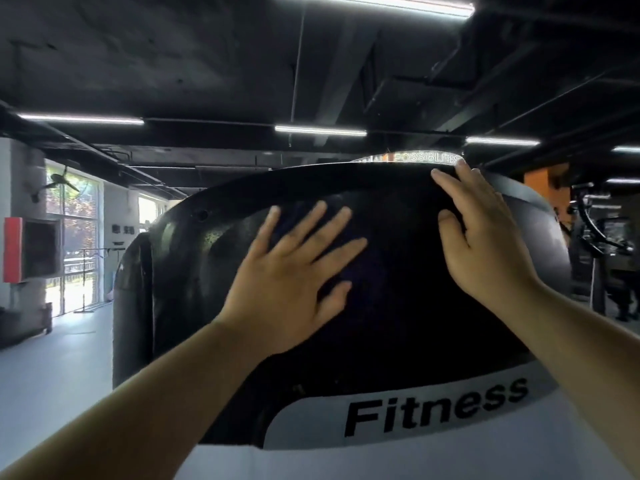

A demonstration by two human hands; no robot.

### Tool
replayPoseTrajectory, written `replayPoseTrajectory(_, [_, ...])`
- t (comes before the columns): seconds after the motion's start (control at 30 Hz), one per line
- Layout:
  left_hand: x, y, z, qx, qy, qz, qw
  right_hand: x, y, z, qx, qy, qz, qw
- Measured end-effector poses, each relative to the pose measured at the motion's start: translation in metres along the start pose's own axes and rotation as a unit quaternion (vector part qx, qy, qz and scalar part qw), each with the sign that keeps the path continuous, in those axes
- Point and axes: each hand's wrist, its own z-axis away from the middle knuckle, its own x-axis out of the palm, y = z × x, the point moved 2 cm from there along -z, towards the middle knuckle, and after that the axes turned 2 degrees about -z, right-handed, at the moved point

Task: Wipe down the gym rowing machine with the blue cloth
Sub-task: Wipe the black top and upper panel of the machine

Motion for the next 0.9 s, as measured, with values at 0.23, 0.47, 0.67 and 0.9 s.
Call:
replayPoseTrajectory(0.23, [-0.025,0.026,-0.066,-0.372,-0.02,0.129,0.919,-0.002,0.009,-0.023,-0.034,0.012,-0.035,0.999])
replayPoseTrajectory(0.47, [-0.06,0.018,-0.123,-0.389,-0.003,0.683,0.618,0.03,-0.029,-0.005,-0.1,0.012,-0.061,0.993])
replayPoseTrajectory(0.67, [-0.066,-0.035,-0.065,-0.405,0.185,0.504,0.74,0.05,-0.05,-0.005,-0.227,0.045,0.015,0.973])
replayPoseTrajectory(0.9, [-0.05,-0.075,0.007,-0.237,0.102,0.183,0.948,0.032,-0.045,-0.016,0.026,0.155,-0.005,0.988])
